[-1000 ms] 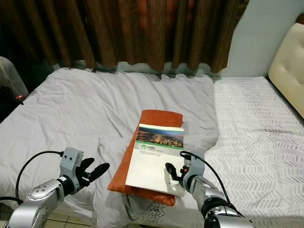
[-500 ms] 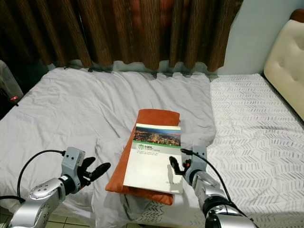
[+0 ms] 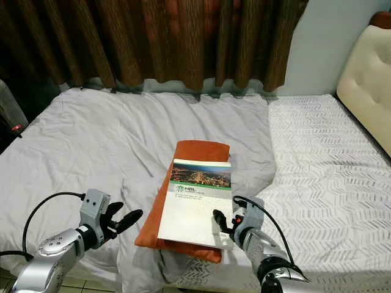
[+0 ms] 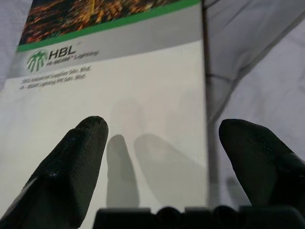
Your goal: Clean up the room
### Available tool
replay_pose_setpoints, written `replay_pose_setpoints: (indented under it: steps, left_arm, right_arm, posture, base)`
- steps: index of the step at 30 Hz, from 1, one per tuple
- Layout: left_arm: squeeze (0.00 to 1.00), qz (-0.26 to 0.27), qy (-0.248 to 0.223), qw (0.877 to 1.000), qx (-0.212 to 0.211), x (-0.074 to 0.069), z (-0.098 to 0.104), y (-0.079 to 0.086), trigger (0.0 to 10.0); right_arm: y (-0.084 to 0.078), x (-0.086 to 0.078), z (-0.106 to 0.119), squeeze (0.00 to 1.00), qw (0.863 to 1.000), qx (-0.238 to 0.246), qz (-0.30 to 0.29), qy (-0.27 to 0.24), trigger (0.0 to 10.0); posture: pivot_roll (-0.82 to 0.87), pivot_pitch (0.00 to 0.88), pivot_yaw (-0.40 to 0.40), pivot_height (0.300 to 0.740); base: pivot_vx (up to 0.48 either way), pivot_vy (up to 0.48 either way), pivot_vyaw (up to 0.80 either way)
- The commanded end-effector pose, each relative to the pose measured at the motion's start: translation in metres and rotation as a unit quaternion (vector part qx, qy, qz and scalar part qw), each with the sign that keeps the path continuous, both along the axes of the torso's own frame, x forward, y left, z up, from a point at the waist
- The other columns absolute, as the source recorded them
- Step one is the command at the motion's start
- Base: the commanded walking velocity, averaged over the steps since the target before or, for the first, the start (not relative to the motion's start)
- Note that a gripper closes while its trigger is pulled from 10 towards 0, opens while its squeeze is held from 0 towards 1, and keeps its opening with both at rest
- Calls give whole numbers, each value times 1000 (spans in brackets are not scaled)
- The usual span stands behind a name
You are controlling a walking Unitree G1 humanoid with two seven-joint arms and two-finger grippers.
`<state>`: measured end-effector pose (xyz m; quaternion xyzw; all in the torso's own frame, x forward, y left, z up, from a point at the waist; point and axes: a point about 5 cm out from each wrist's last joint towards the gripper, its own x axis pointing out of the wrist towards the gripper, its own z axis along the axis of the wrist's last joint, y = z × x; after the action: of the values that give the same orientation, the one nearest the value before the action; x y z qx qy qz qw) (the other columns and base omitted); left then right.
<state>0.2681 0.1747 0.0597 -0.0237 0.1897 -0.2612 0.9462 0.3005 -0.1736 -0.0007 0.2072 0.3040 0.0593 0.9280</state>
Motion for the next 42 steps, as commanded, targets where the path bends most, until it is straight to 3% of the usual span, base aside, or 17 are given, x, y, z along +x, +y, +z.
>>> replay_pose_setpoints:
  steps: [1,25,32,42]
  left_arm:
    - [0,-6,1,1000,13,1,0,1,10000]
    - [0,-13,0,1000,11,2,-1,-2,10000]
    - [0,-91,6,995,-38,-9,-10,-26,10000]
    - [0,-91,24,994,-60,-7,-16,-28,10000]
  right_arm:
    - [3,-2,-2,0,1000,15,-5,8,10000]
    - [16,-10,-11,0,997,63,2,49,10000]
    - [16,-13,-14,0,996,66,1,63,10000]
    - [17,-15,-15,0,994,83,-6,73,10000]
  posture:
    - [122,0,48,740]
    - [128,0,44,740]
    - [134,0,36,740]
    - [117,0,39,740]
  base:
    - [0,0,0]
    - [0,0,0]
    - [0,0,0]
    - [0,0,0]
